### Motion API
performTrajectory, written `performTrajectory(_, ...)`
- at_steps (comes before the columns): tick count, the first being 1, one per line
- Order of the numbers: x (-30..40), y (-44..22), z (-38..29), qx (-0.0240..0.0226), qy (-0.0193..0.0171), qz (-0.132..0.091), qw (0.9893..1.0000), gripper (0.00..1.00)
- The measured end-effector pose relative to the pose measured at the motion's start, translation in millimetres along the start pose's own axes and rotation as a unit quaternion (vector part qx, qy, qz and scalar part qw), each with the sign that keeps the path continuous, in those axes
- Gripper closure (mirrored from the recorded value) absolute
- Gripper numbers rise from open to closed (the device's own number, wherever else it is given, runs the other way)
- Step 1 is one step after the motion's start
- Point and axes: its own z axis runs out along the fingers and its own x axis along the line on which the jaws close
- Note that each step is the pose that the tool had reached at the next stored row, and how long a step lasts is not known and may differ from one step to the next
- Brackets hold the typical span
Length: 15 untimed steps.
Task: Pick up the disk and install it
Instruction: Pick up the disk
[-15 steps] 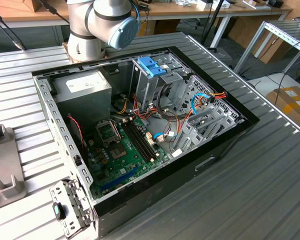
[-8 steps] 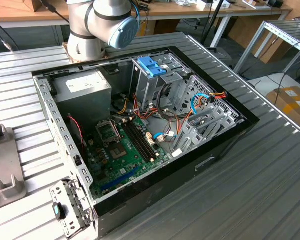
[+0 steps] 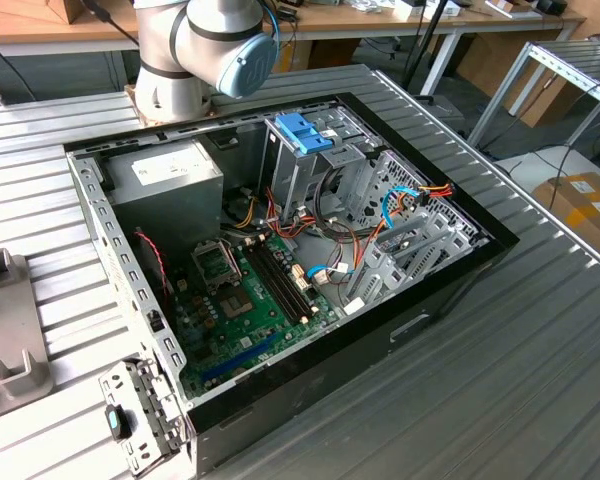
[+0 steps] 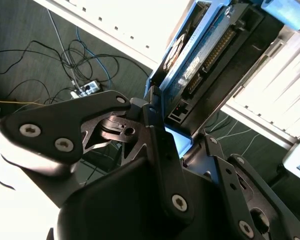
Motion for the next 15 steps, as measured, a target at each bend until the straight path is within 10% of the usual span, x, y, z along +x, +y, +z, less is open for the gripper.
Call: performTrajectory(15, -2.1, 1.0, -22.5, 0.0000, -0.0029, 0.000, 1.0000, 0.63)
